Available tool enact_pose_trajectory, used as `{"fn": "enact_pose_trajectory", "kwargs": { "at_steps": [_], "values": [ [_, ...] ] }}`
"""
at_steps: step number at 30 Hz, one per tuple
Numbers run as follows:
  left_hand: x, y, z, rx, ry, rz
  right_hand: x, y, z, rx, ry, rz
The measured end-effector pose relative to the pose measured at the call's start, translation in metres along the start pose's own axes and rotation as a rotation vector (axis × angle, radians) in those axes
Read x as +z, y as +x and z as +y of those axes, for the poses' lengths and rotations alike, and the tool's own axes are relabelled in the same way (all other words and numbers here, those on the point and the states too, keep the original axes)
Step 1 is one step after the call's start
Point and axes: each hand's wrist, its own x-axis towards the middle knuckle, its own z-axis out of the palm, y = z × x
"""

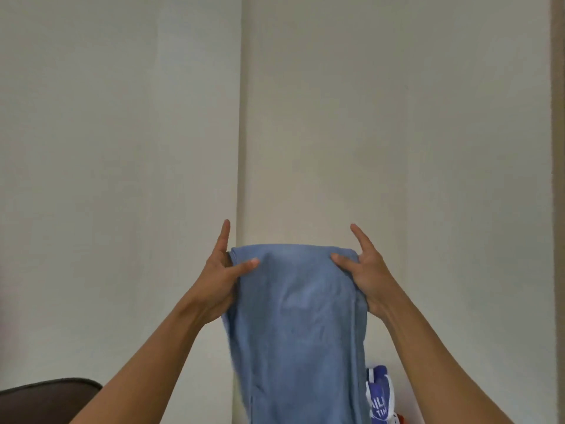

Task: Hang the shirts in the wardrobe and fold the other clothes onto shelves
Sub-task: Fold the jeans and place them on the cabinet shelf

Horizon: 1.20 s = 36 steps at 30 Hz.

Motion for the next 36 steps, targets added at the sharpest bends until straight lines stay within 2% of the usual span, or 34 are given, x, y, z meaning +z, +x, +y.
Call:
{"fn": "enact_pose_trajectory", "kwargs": {
  "at_steps": [2, 4, 7, 9, 12, 14, 17, 19, 21, 23, 25, 27, 31, 36],
  "values": [
    [-0.001, -0.004, -0.007, -0.01, 0.147, -0.028, 0.002, 0.0, -0.002, 0.026, 0.034, 0.017],
    [0.0, -0.003, -0.01, 0.016, 0.226, 0.093, 0.002, -0.006, 0.005, 0.08, 0.131, -0.046],
    [-0.001, 0.004, -0.005, 0.003, -0.078, 0.229, -0.001, -0.013, 0.011, 0.086, 0.222, -0.194],
    [-0.001, 0.004, -0.006, -0.011, -0.196, 0.136, -0.002, -0.005, 0.008, 0.04, 0.184, -0.141],
    [0.002, -0.003, -0.014, -0.028, 0.069, -0.038, -0.003, 0.002, 0.007, 0.045, 0.29, -0.012],
    [0.004, 0.0, -0.011, 0.022, 0.158, 0.031, -0.007, 0.0, 0.014, 0.054, 0.332, -0.043],
    [0.006, 0.006, -0.002, 0.083, 0.13, 0.136, -0.007, -0.007, 0.021, 0.032, 0.112, -0.189],
    [0.007, 0.005, -0.004, 0.057, 0.096, 0.06, -0.006, -0.003, 0.019, -0.025, 0.003, -0.064],
    [0.01, 0.001, -0.009, 0.066, 0.159, 0.005, -0.01, 0.002, 0.014, -0.056, 0.011, 0.047],
    [0.011, 0.001, -0.014, 0.111, 0.226, 0.046, -0.013, 0.003, 0.012, -0.044, 0.032, -0.014],
    [0.011, 0.003, -0.015, 0.148, 0.278, 0.079, -0.017, 0.002, 0.012, -0.064, -0.061, -0.045],
    [0.011, 0.006, -0.013, 0.178, 0.343, 0.078, -0.018, 0.001, 0.011, -0.117, -0.175, 0.015],
    [0.008, 0.015, -0.001, 0.218, 0.536, 0.097, -0.016, 0.0, 0.008, -0.188, -0.23, 0.097],
    [0.012, 0.022, 0.017, 0.321, 0.807, 0.228, -0.009, 0.003, 0.001, -0.292, -0.383, 0.239]
  ]
}}
